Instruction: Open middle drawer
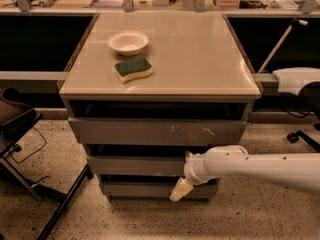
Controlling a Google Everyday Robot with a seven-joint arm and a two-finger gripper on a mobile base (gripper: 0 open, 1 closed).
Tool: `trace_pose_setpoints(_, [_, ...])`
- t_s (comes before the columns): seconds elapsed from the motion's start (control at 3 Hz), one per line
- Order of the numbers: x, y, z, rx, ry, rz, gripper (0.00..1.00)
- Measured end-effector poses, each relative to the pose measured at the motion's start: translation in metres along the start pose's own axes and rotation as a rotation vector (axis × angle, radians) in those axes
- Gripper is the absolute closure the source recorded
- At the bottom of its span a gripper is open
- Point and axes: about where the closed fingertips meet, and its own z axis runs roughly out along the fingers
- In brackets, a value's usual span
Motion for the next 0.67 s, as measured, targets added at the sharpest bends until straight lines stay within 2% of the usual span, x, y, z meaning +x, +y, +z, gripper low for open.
trace_pose_setpoints(0.33, [-0.002,-0.011,0.018,0.021,-0.018,0.037,0.00])
trace_pose_setpoints(0.67, [0.006,-0.033,0.044,0.068,-0.022,0.118,0.00])
